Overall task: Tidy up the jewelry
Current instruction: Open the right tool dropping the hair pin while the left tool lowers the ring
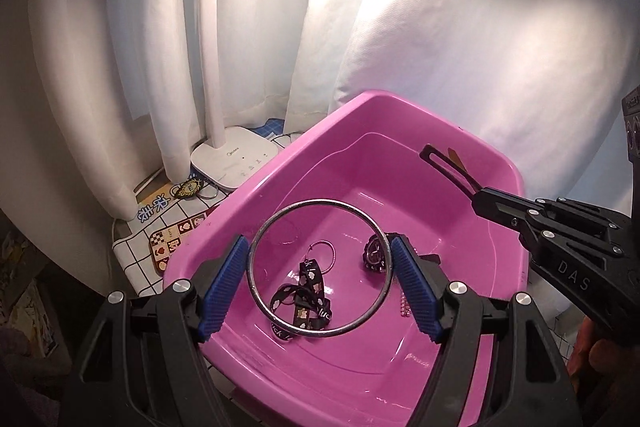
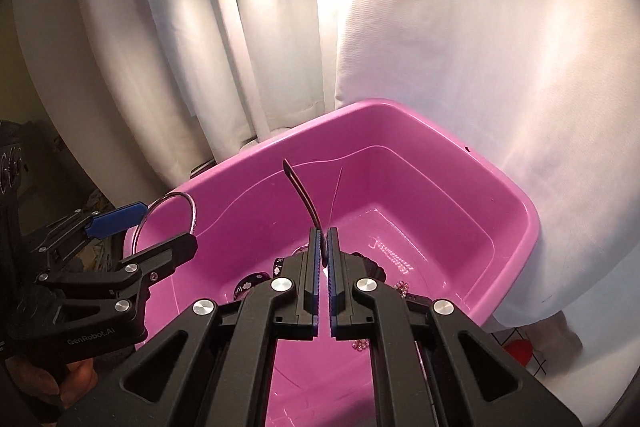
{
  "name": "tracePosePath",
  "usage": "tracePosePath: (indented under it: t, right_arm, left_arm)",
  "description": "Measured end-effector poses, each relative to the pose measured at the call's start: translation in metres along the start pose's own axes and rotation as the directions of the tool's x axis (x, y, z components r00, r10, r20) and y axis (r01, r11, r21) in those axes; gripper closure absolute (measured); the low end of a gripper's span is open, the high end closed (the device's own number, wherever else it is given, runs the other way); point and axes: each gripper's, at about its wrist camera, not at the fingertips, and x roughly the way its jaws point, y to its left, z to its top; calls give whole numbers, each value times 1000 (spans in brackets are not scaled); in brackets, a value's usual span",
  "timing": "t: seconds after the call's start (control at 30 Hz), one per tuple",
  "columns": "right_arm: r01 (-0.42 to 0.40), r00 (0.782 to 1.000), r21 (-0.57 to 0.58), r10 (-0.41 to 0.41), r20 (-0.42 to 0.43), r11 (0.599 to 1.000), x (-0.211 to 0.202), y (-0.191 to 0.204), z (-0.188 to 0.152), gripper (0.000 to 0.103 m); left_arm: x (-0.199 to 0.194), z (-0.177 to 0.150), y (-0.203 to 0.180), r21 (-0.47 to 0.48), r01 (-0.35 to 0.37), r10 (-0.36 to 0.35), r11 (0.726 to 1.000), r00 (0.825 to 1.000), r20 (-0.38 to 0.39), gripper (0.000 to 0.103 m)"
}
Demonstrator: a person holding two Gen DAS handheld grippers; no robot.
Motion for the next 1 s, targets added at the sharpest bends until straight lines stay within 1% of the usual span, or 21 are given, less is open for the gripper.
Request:
tracePosePath:
  t: [0.2, 0.33, 0.47, 0.63, 0.8, 0.83, 0.87, 0.9, 0.93, 1.0]
  right_arm:
    - [-2, 994, 14, 4, -112, 1000, 38, -6, 9, 99]
    - [12, 980, 57, 0, -197, 998, 61, -19, 10, 99]
    - [36, 968, 96, -10, -252, 995, 76, -31, 10, 99]
    - [49, 955, 126, -9, -295, 991, 90, -38, 7, 99]
    - [60, 954, 151, -12, -298, 987, 96, -43, 8, 99]
    - [65, 955, 153, -17, -296, 986, 96, -45, 9, 90]
    - [74, 956, 153, -26, -292, 985, 95, -46, 10, 67]
    - [79, 959, 153, -33, -282, 985, 94, -47, 10, 56]
    - [78, 962, 152, -35, -271, 985, 93, -47, 11, 51]
    - [85, 963, 144, -44, -267, 986, 92, -46, 12, 51]
  left_arm:
    - [28, 3, 16, -23, -17, 15, 1000, 995, -95, 32]
    - [41, 1, 20, -12, -62, 59, 998, 987, -152, 32]
    - [52, -1, 25, -14, -66, 62, 998, 977, -205, 32]
    - [62, -2, 24, 2, -69, 68, 998, 968, -241, 32]
    - [67, -3, 23, 16, -75, 76, 997, 964, -255, 31]
    - [67, -3, 22, 18, -73, 75, 997, 964, -256, 31]
    - [67, -3, 22, 21, -71, 74, 997, 963, -257, 30]
    - [68, -3, 21, 26, -69, 74, 997, 963, -261, 29]
    - [68, -3, 21, 27, -70, 75, 997, 962, -262, 26]
    - [67, -3, 21, 25, -73, 77, 997, 963, -257, 25]
